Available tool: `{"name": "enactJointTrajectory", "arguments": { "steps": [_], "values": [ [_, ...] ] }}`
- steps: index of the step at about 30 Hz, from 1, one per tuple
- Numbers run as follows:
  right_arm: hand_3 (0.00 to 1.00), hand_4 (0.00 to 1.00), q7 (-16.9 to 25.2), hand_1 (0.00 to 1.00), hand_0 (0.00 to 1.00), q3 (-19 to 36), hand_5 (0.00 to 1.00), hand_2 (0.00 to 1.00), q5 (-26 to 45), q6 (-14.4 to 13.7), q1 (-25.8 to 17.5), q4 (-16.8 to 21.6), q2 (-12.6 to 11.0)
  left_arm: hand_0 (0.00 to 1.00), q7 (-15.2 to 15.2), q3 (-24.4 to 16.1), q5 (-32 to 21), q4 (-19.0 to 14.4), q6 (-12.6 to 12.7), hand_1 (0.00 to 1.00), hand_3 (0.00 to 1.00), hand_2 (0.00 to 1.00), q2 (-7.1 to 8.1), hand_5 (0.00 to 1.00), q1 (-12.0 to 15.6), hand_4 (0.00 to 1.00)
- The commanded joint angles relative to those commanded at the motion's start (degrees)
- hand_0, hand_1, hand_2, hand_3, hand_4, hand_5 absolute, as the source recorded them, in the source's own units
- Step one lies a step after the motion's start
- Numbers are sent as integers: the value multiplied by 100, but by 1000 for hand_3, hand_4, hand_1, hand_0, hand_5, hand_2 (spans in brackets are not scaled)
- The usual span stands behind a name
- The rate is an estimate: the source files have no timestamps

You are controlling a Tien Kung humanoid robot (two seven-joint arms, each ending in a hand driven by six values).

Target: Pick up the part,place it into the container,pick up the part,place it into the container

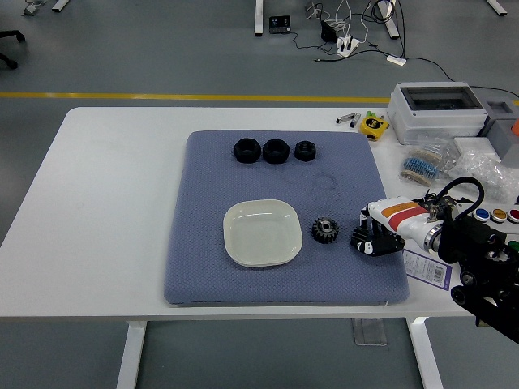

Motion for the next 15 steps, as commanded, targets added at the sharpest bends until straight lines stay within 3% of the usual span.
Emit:
{"name": "enactJointTrajectory", "arguments": {
  "steps": [15],
  "values": [
    [330, 465, 3, 253, 252, 178, 334, 296, -92, -110, 10, 324, -61, 759, 2, -41, 50, 0, 4, 694, 652, 735, 0, 841, 18, 736]
  ]
}}
